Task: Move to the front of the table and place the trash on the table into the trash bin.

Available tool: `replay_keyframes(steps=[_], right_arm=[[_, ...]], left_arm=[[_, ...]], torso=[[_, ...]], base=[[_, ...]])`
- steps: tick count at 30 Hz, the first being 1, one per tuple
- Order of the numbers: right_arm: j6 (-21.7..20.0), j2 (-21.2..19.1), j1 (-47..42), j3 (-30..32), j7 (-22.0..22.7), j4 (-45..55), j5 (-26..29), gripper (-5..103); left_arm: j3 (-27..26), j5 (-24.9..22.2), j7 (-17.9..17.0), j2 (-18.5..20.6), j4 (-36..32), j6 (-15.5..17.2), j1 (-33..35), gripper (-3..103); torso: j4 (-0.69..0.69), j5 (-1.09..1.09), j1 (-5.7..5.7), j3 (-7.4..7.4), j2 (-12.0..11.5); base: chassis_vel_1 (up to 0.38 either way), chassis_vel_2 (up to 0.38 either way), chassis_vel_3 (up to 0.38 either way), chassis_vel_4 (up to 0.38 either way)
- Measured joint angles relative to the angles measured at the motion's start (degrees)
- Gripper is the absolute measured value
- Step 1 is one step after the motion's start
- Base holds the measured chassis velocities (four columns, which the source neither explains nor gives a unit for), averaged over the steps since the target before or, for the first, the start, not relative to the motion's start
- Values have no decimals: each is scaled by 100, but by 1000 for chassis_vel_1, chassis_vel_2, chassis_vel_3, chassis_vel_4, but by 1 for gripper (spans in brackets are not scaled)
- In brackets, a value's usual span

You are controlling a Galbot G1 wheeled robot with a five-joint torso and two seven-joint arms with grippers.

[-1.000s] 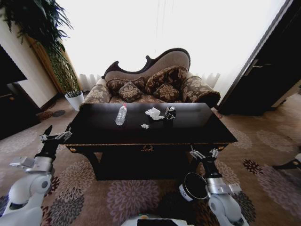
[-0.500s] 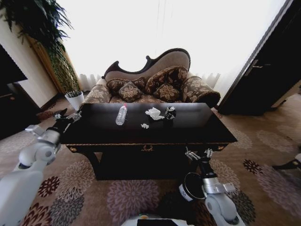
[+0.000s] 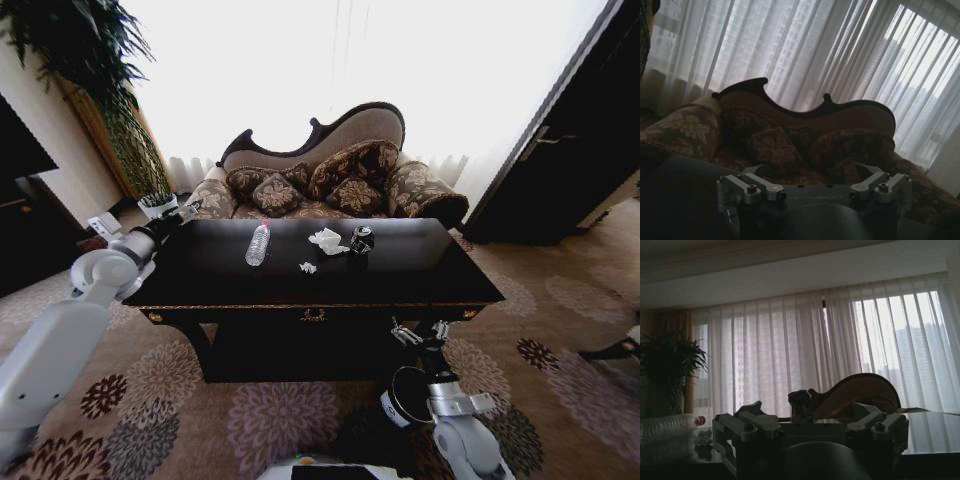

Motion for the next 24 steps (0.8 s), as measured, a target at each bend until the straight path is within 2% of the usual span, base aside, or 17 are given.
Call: replay_keyframes(steps=[1,3,4,7,9,11,15,18,24], right_arm=[[12,8,-3,-13,-2,-21,-12,100],[27,24,-3,-38,-4,-51,-33,100],[39,44,1,-70,-5,-75,-62,100],[51,78,10,-118,-6,-102,-110,100],[57,105,23,-165,-7,-134,-152,100],[59,111,33,-179,-8,-155,-169,100],[73,127,64,-203,-8,-240,-210,100],[89,143,65,-212,-11,-266,-220,100],[120,167,115,-232,-17,-351,-226,100]], left_arm=[[113,-40,-80,-24,120,247,-160,100],[231,-110,-178,-63,252,524,-338,100],[336,-144,-259,-119,377,793,-511,100],[479,-56,-316,-214,558,951,-736,100],[692,170,-227,-304,745,1014,-1022,100],[797,196,-196,-344,806,1065,-1152,100],[1214,209,-134,-572,1130,1439,-1722,100],[1421,221,-117,-723,1339,1594,-1979,100],[1839,304,41,-1117,1587,1674,-2356,100]], torso=[[1,0,0,0,0],[1,0,0,0,0],[0,0,0,0,0],[0,0,0,0,0],[1,0,0,0,0],[1,1,0,0,0],[0,2,0,-1,0],[0,1,0,0,0],[0,2,0,0,0]], base=[[0,0,0,0],[0,0,0,0],[0,0,0,0],[0,0,0,0],[0,0,0,0],[0,0,0,0],[0,0,0,0],[0,0,0,0],[0,0,0,0]])
